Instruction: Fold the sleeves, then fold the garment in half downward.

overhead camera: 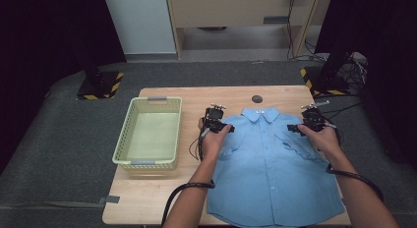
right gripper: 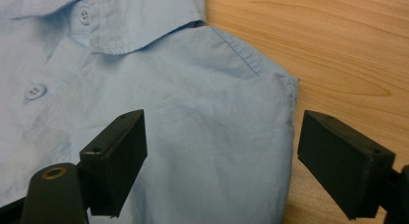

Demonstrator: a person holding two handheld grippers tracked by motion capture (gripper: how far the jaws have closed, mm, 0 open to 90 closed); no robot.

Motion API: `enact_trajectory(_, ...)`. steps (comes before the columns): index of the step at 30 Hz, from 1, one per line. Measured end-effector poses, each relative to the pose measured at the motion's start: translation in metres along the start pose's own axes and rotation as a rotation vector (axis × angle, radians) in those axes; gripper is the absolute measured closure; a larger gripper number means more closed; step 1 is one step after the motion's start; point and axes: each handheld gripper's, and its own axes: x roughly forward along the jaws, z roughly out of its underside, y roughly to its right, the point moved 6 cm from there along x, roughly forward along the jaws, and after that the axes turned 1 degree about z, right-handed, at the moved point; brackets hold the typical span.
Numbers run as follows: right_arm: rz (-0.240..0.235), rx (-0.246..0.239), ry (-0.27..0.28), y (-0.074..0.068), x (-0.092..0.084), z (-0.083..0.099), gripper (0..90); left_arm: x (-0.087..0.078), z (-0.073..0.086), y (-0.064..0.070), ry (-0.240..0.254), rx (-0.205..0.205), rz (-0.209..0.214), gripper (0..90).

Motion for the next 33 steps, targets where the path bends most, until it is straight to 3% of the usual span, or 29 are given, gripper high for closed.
enact_trajectory(6,0.015,-0.024,0.005,0.0,0.005,-0.008,17.8,0.005,-0.001,0.004,-0.012,0.026,0.003,13.4)
enact_trajectory(13,0.023,-0.011,0.001,0.005,0.016,-0.019,18.0,0.005,0.0,0.009,-0.015,0.036,0.007,13.5)
enact_trajectory(26,0.021,0.03,-0.006,0.01,0.032,-0.016,20.9,0.001,0.003,0.008,-0.016,0.041,0.005,13.7)
enact_trajectory(33,0.032,0.008,-0.011,0.015,0.036,-0.012,25.4,0.0,0.001,0.006,-0.008,0.05,0.001,13.7)
